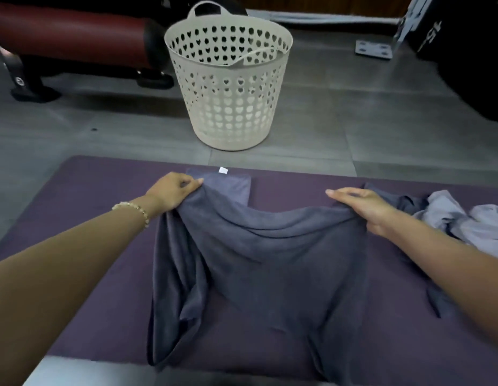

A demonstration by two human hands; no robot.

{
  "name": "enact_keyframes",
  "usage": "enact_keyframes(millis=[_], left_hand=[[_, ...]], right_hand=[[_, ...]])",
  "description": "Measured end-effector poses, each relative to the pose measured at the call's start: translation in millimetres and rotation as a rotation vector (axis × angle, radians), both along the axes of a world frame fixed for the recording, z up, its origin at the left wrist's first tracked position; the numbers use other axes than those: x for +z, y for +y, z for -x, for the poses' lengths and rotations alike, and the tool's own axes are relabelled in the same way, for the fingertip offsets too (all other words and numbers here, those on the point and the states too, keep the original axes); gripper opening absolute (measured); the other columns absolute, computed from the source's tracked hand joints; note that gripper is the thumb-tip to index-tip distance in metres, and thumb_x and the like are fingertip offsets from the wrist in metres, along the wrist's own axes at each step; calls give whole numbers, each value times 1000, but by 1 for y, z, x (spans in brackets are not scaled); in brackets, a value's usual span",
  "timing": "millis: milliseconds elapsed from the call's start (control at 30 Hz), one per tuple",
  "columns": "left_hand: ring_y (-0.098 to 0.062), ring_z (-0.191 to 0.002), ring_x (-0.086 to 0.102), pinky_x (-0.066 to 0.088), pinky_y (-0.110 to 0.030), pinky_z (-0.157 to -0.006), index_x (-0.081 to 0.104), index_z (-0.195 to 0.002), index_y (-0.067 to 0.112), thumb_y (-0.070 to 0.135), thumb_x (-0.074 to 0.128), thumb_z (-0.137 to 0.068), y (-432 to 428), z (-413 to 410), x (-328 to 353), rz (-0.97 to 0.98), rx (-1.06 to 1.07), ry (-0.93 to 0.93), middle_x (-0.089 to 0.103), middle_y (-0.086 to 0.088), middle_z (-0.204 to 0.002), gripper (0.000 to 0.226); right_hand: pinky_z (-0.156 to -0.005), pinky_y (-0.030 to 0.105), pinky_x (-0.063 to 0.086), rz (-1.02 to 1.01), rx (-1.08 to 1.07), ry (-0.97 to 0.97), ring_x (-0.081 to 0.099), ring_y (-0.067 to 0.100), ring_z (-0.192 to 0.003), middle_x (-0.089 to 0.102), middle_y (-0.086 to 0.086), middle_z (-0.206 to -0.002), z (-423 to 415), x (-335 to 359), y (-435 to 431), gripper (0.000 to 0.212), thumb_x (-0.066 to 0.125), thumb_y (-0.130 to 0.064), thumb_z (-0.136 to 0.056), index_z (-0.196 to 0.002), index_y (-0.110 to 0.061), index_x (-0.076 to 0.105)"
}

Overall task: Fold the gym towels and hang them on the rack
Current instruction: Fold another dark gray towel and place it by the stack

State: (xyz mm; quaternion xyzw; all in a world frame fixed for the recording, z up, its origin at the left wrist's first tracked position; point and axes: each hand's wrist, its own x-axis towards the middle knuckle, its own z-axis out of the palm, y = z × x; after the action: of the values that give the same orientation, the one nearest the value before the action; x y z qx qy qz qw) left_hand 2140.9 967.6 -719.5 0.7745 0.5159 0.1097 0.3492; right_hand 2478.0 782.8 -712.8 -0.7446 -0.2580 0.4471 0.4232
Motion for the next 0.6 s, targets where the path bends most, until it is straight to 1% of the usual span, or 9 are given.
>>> enact_keyframes(millis=[33, 100, 167, 200, 267, 400, 467, 500, 600], left_hand=[[-14, -62, 50, 37, -28, -67, 54, -60, 15, 36, 52, -96, 12, -12, -11, 6, -14, 22, 56, -1, -64, 42], [-23, -76, 57, 39, -27, -74, 62, -72, 7, 33, 54, -95, 32, -35, -37, 57, -36, 60, 63, -11, -79, 35], [-27, -95, 60, 40, -24, -82, 67, -94, 4, 28, 56, -95, 41, -57, -66, 127, -8, 82, 67, -16, -101, 27], [-27, -102, 59, 37, -20, -83, 65, -105, 2, 26, 56, -95, 40, -69, -80, 138, 3, 99, 66, -16, -110, 27], [-29, -113, 55, 35, -18, -83, 59, -118, 0, 23, 55, -96, 32, -97, -109, 105, -20, 125, 61, -16, -122, 33], [-29, -117, 53, 36, -28, -100, 53, -125, 2, 27, 56, -94, 1, -165, -161, 68, -172, 54, 55, -15, -129, 40], [-27, -124, 48, 34, -30, -105, 47, -133, 7, 33, 53, -95, -19, -203, -180, 71, -276, 30, 49, -11, -136, 46], [-26, -130, 43, 32, -32, -109, 43, -138, 10, 36, 51, -96, -28, -223, -187, 70, -326, 9, 44, -9, -141, 51], [-21, -144, 20, 19, -38, -117, 25, -149, 19, 45, 42, -98, -50, -276, -204, 70, -487, 24, 24, -1, -156, 60]], right_hand=[[-77, 28, 48, -11, -9, 2, 61, 14, -81, 68, 2, -84, -9, -13, 13, 23, 78, -33, -75, -89, -17, 71], [-79, 26, 46, -43, -19, -3, 60, 13, -86, 68, 0, -86, -25, -38, 35, 15, 78, -29, -76, -85, -19, 71], [-85, 28, 45, -51, -26, 6, 59, 15, -92, 67, 0, -89, -41, -66, 48, 10, 75, -24, -80, -87, -21, 69], [-88, 29, 46, -34, -23, 14, 60, 16, -96, 67, 0, -93, -49, -80, 49, 9, 72, -23, -82, -90, -21, 67], [-92, 29, 47, 45, -13, 4, 62, 16, -102, 67, 0, -104, -66, -111, 40, 13, 70, -25, -85, -97, -22, 65], [-88, 28, 42, 232, -15, -93, 55, 13, -101, 63, 3, -106, -91, -167, -6, 28, 70, -20, -86, -112, -12, 61], [-89, 28, 42, 283, -37, -97, 54, 14, -103, 60, 5, -110, -98, -186, -29, 33, 69, -20, -86, -116, -10, 60], [-89, 30, 43, 302, -56, -73, 55, 16, -102, 61, 5, -111, -101, -194, -37, 30, 68, -22, -87, -114, -11, 60], [-85, 30, 48, 325, -56, 68, 60, 16, -93, 65, -1, -103, -99, -203, -51, 7, 61, -28, -92, -96, -23, 63]])
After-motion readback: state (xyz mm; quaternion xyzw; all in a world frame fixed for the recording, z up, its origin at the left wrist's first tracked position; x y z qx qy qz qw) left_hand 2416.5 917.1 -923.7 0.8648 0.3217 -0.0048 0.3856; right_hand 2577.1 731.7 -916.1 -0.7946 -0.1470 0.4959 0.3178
